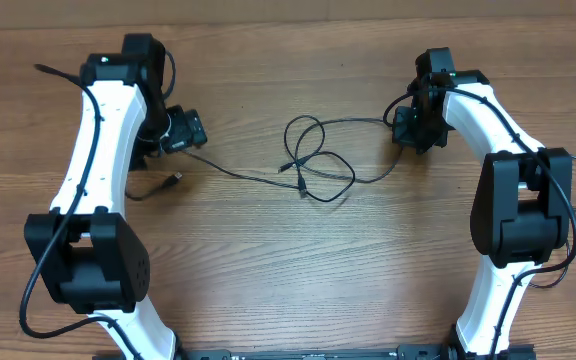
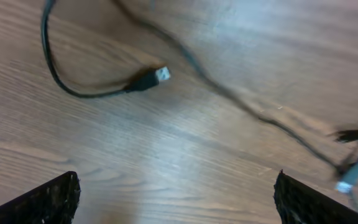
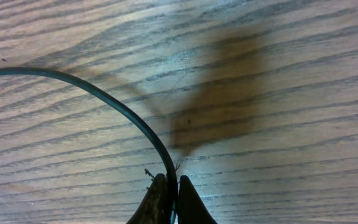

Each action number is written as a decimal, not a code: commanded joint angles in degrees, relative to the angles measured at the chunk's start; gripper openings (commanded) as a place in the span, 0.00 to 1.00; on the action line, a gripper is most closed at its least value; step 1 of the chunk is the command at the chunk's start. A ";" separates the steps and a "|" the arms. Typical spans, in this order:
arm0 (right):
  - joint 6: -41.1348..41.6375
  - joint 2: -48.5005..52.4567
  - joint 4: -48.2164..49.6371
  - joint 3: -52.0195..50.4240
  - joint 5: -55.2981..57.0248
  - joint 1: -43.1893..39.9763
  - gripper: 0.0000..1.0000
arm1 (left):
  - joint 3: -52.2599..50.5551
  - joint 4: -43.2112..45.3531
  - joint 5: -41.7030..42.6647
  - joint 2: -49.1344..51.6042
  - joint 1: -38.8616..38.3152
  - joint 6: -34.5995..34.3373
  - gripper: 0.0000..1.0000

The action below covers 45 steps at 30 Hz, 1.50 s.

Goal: Untangle cables

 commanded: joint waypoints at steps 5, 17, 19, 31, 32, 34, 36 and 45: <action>0.59 -1.73 0.31 -0.33 0.28 -0.46 0.04 | 3.43 3.67 14.19 -0.13 -0.15 -2.10 0.94; 0.59 -1.73 0.33 -0.33 -0.17 -0.46 0.04 | -11.54 15.91 10.38 -0.11 -9.03 -35.04 0.57; 0.59 -1.73 0.35 -0.33 -1.36 -0.46 0.04 | -14.10 19.28 10.03 -0.02 -10.88 -39.04 0.53; 0.59 -1.73 0.33 -0.33 -1.64 -0.46 0.04 | -24.96 33.55 6.88 -0.02 -20.09 -52.41 0.40; 0.59 -1.73 0.33 -0.33 -1.64 -0.46 0.04 | -25.35 33.77 6.73 -0.02 -20.46 -52.98 0.40; 0.59 -1.73 0.33 -0.33 -1.66 -0.46 0.05 | -26.23 34.07 5.07 -0.02 -20.92 -54.73 0.40; 0.59 -1.73 0.33 -0.33 -1.66 -0.46 0.04 | -26.95 35.08 4.11 -0.02 -20.96 -54.95 0.40; 0.59 -1.73 0.31 -0.33 -1.66 -0.46 0.04 | -28.50 39.87 4.17 2.99 -21.05 -56.26 0.35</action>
